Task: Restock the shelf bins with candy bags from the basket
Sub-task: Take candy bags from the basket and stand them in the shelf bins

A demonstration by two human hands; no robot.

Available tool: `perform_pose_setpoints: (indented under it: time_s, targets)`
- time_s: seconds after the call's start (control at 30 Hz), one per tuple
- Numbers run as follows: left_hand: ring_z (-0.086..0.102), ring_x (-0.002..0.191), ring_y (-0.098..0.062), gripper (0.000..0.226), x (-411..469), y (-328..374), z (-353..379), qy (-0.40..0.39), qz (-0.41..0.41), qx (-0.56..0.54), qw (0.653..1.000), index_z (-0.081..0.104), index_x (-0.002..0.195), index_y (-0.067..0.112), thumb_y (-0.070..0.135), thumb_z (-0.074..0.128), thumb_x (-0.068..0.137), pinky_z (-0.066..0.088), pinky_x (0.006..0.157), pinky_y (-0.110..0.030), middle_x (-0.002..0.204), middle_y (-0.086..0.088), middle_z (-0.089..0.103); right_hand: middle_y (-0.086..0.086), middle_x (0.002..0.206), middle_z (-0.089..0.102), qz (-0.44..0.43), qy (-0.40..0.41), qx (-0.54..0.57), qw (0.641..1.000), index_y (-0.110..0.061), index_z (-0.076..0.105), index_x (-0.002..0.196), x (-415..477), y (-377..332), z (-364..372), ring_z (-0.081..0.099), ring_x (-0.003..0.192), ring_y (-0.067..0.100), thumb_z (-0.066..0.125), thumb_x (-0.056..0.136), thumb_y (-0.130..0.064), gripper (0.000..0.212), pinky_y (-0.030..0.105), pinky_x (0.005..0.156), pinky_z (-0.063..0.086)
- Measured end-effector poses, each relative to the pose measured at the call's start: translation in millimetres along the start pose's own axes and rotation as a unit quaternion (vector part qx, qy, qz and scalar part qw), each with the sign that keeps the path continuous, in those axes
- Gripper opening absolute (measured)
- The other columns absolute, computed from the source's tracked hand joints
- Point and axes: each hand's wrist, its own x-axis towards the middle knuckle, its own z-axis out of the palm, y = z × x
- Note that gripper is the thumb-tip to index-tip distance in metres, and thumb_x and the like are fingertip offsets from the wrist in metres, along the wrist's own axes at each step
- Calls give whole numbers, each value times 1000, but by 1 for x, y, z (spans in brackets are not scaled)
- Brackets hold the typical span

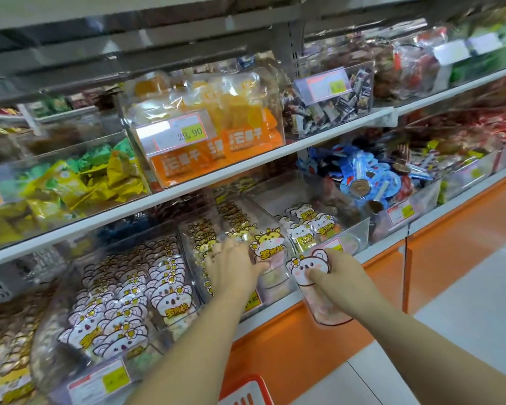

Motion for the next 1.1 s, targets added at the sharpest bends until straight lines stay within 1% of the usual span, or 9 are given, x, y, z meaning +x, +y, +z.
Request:
perform_pose_setpoints:
  time_s: [0.1, 0.23, 0.27, 0.43, 0.5, 0.63, 0.87, 1.0, 1.1]
  targets:
    - [49, 117, -25, 48, 4, -2, -9, -30, 12, 12, 999, 66, 100, 32, 73, 68, 75, 41, 99, -43, 118, 2, 58, -4, 80, 63, -7, -9, 1, 1000, -19, 58, 81, -1, -2, 2, 56, 74, 9, 63, 90, -18, 11, 19, 54, 33]
    - [57, 115, -18, 59, 15, -11, -34, -42, 77, -234, 968, 55, 133, 35, 50, 78, 80, 49, 99, -43, 131, 7, 58, -3, 77, 64, 1, -8, 1, 1000, -16, 59, 82, 1, 0, 1, 56, 73, 10, 63, 89, -18, 8, 17, 53, 33]
    - [59, 111, -16, 56, 16, -9, -41, -49, 105, -238, 964, 55, 134, 33, 42, 77, 84, 51, 97, -41, 130, 9, 60, -2, 76, 63, 3, -6, -1, 1000, -13, 60, 83, 1, -1, 0, 56, 72, 11, 63, 89, -17, 8, 17, 52, 33]
    - [61, 108, -22, 47, 32, 5, -49, -132, 151, -55, 978, 60, 127, 22, 30, 78, 84, 52, 89, -35, 121, -1, 65, -6, 73, 62, -9, -12, 7, 1000, -23, 56, 73, 1, -5, 3, 54, 68, 7, 63, 88, -16, 19, 14, 50, 35]
    - [62, 103, -27, 40, 36, 8, -48, -156, 172, 6, 973, 62, 115, 15, 28, 80, 81, 55, 85, -38, 112, -5, 65, -4, 75, 64, -8, -12, 2, 1000, -20, 58, 76, 2, -5, 7, 55, 69, 9, 63, 88, -18, 14, 16, 51, 33]
    - [60, 88, -27, 26, 34, 9, -42, -122, 192, 69, 971, 55, 89, 17, 29, 78, 82, 51, 70, -36, 92, -3, 61, -1, 78, 66, -12, -15, 5, 1000, -13, 62, 82, 3, -5, 11, 58, 70, 9, 65, 88, -18, 8, 13, 51, 37]
    - [49, 119, -28, 41, 20, -14, -31, -116, 153, 163, 968, 64, 111, 22, 49, 74, 82, 43, 95, -43, 121, -5, 57, -10, 71, 63, -2, -27, 14, 1000, -28, 56, 73, 0, -2, 4, 56, 63, -5, 64, 90, -16, 22, 9, 50, 36]
    - [40, 129, -31, 69, 15, -23, -29, -139, 132, 174, 966, 49, 139, 22, 49, 75, 81, 38, 103, -46, 133, -8, 48, -10, 77, 65, 14, -30, 11, 999, -29, 57, 76, 1, 0, 3, 57, 71, 0, 65, 90, -18, 19, 17, 55, 37]
    - [39, 129, -31, 70, 21, -22, -37, -177, 121, 157, 964, 50, 137, 22, 55, 73, 81, 38, 102, -46, 133, -8, 48, -10, 77, 65, 11, -34, 11, 999, -27, 58, 77, 1, 0, 4, 58, 71, 2, 64, 91, -18, 17, 15, 53, 36]
